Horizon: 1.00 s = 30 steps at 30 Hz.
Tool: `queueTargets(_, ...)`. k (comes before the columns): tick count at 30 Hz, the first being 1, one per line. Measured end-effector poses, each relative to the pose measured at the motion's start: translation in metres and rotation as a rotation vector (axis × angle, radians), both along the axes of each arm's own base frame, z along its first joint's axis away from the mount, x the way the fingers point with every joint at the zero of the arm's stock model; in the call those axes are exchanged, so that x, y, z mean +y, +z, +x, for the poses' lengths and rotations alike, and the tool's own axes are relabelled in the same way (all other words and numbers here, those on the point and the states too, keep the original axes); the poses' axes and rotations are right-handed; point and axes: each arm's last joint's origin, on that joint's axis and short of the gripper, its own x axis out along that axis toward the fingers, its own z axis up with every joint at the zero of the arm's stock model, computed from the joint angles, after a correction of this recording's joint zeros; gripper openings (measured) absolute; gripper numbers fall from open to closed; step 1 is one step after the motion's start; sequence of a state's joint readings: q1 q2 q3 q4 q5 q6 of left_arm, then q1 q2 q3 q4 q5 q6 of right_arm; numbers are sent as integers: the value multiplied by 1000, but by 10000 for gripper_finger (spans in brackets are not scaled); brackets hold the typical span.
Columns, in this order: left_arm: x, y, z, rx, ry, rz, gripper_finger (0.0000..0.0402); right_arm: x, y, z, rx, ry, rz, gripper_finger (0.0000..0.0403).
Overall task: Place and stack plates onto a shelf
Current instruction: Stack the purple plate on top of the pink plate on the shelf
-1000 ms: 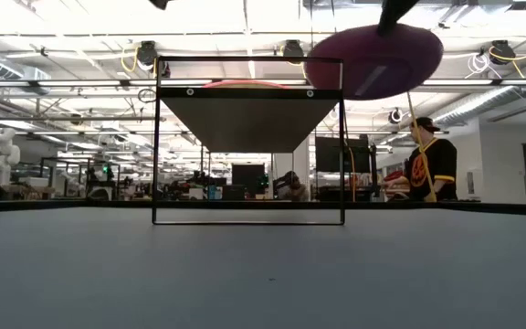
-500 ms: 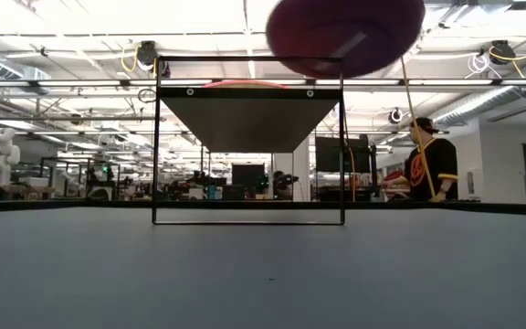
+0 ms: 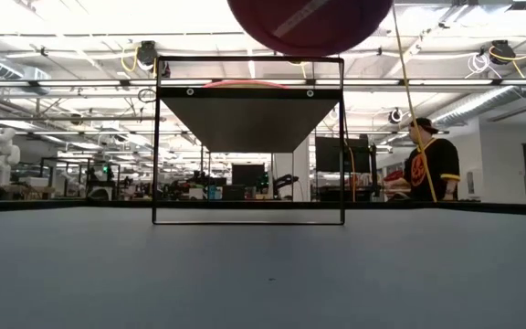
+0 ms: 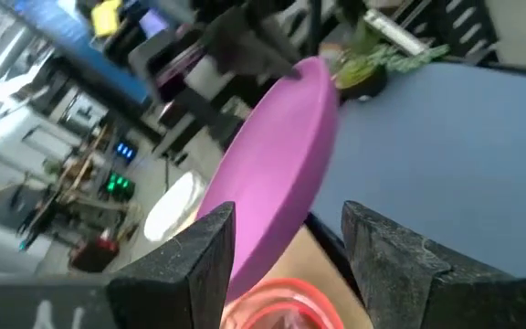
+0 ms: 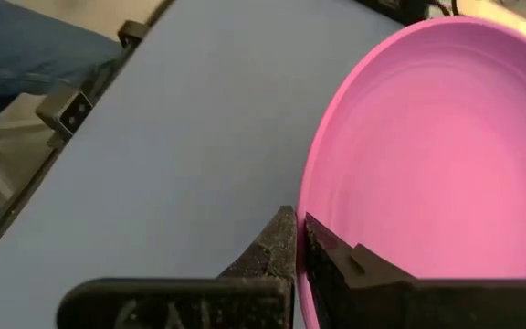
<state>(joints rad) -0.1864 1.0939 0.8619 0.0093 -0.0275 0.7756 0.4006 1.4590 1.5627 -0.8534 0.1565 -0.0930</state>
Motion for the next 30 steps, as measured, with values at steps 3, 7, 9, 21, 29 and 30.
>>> queueTargets(3,-2,-3,4,8,-42,17,207,0,2,2,-25,52,-4,0)
queueTargets(7,-3,-9,11,15,-61,33,207,1,2,3,-39,176,-48,0)
queueTargets(9,-4,-13,14,37,-64,42,207,1,3,3,-50,203,-67,0)
queueTargets(21,-9,-19,20,49,-213,3,154,-9,4,8,-41,247,23,0)
queueTargets(29,-11,-17,20,39,-267,-50,79,-16,5,11,-64,289,19,5)
queueTargets(30,-12,-17,20,42,-269,-51,74,-16,5,12,-69,291,15,5)
